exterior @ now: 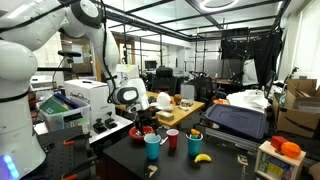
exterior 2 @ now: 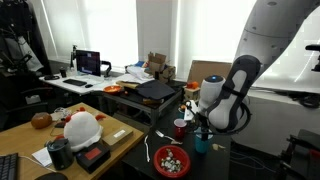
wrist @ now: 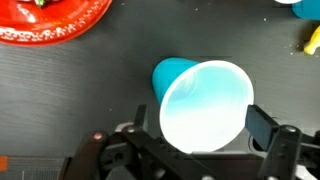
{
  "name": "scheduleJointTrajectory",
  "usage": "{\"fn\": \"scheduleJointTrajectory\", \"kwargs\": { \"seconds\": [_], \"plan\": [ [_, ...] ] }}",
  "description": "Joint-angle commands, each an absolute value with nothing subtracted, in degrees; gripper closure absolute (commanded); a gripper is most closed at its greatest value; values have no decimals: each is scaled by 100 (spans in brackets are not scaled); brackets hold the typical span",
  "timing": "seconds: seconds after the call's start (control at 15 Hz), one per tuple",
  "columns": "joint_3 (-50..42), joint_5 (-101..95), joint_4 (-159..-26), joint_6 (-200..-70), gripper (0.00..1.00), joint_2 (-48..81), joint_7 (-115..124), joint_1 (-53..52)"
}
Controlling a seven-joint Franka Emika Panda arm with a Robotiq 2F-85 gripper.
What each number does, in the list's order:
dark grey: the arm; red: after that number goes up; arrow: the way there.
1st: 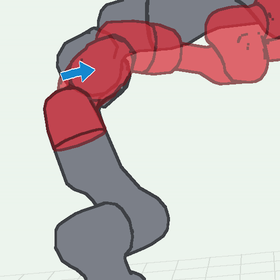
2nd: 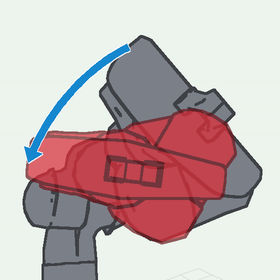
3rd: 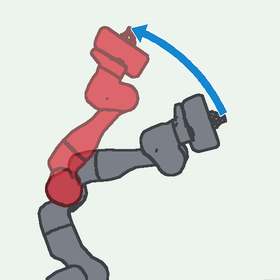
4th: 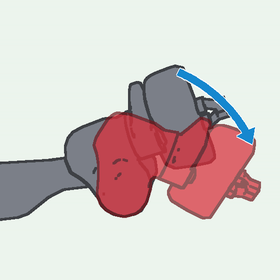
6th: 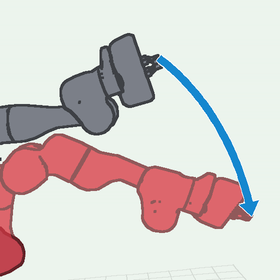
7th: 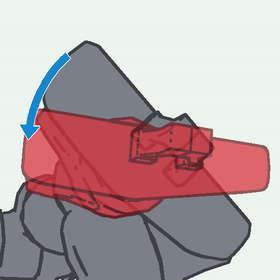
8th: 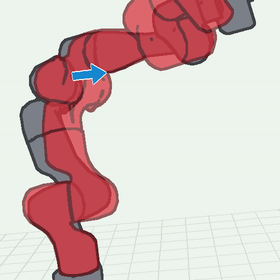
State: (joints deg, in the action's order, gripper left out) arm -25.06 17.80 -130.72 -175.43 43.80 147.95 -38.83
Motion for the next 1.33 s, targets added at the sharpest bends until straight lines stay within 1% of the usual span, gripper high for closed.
{"fn": "scheduleJointTrajectory", "kwargs": {
  "seconds": [0.0, 0.27, 0.47, 0.8, 1.07, 1.27],
  "plan": [
    [-2704, 1419, -13553, -17513, 0, 3618, 14484, -3870],
    [-2727, 1194, -13787, -17788, 0, 3038, 13967, -3580],
    [-2372, 1022, -13881, -17991, 0, 2556, 13189, -3012],
    [-1041, 967, -13911, -17662, 0, 1860, 11558, -1496],
    [38, 1265, -13896, -17059, 0, 1591, 10213, -409],
    [419, 1556, -13827, -16366, 0, 1552, 9116, 24]
  ]
}}
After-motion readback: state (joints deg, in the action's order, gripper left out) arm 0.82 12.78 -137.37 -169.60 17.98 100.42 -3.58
